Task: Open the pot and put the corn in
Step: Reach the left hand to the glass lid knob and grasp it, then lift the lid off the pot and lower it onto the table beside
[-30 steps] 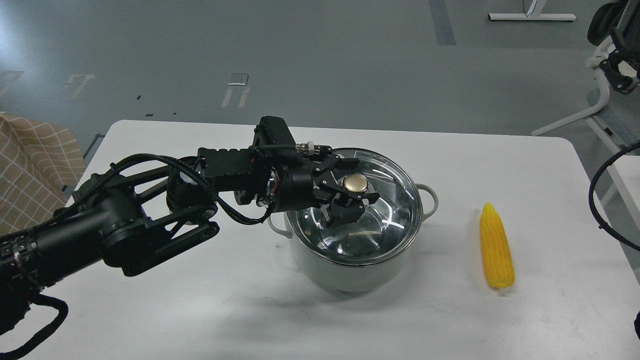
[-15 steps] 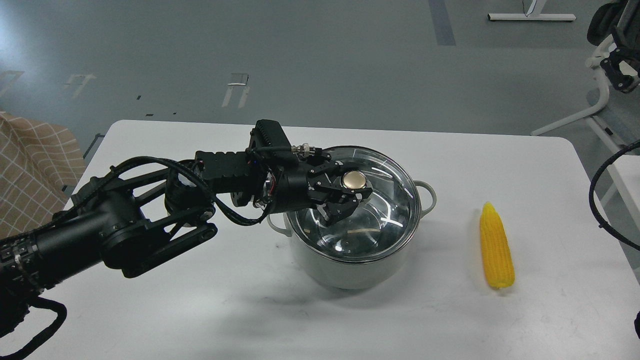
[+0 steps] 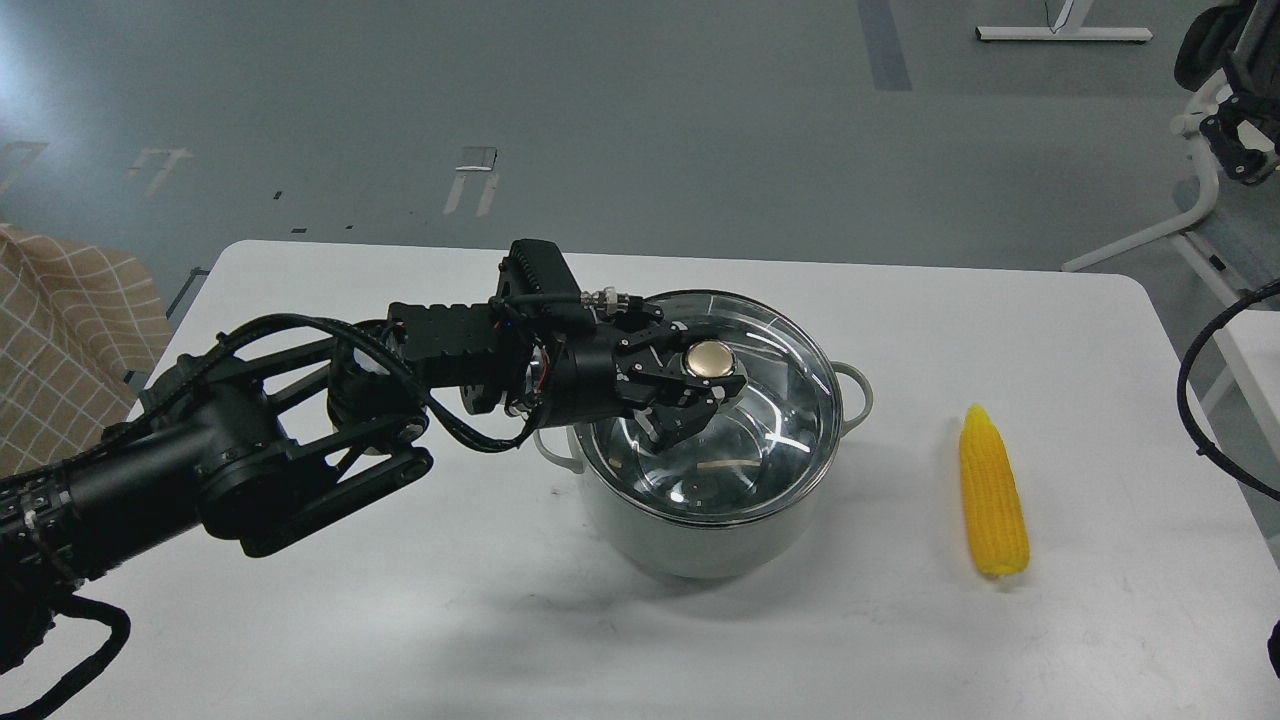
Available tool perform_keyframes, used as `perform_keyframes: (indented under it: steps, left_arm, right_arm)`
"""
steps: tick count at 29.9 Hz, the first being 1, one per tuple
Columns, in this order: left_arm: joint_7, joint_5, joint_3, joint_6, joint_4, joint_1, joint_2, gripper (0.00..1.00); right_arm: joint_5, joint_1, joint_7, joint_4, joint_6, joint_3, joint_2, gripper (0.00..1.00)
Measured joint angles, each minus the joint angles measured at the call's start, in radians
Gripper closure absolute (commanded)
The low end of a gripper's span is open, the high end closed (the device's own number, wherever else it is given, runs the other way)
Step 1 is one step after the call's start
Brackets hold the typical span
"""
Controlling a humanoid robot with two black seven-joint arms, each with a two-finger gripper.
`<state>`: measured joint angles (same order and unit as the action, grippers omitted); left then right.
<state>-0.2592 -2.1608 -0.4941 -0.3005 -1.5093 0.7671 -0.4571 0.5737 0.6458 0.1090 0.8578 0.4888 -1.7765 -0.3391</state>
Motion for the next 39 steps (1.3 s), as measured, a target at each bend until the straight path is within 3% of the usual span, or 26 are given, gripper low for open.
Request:
perform_keyframes:
  steps: [7,13,18,22,26,31,39]
  left_arm:
    - [0.000,0.076,-0.061,-0.005,-0.064,0.038,-0.103,0.75]
    - [-0.031,0.190,-0.143,0.002,-0.106,0.043,-0.348,0.75]
    - [-0.050,0.297,-0.138,0.081,-0.067,0.015,-0.535,0.75]
    - [-0.082,0.335,-0.132,0.165,0.017,-0.103,-0.630,0.75]
    - [-0.131,0.346,-0.130,0.297,0.138,-0.287,-0.651,0.75]
    - [-0.137,0.349,-0.129,0.429,0.270,-0.423,-0.626,0.74]
    - [-0.135,0.349,-0.126,0.486,0.399,-0.499,-0.518,0.73]
  right_arm:
    - [0.000,0.002,0.000,0.000,0.000,0.000,0.000,0.00]
    - [0.000,0.003,0.000,0.000,0.000,0.000,-0.001,0.00]
    - [0.001,0.000,0.000,0.000,0.000,0.001,-0.002,0.00]
    - [0.001,0.000,0.000,0.001,0.000,0.001,-0.002,0.00]
    - [0.002,-0.002,0.000,0.001,0.000,0.001,-0.002,0.00]
    - [0.002,-0.006,0.000,0.000,0.000,0.001,-0.001,0.00]
    - [0.002,-0.010,0.000,0.000,0.000,0.005,0.004,0.00]
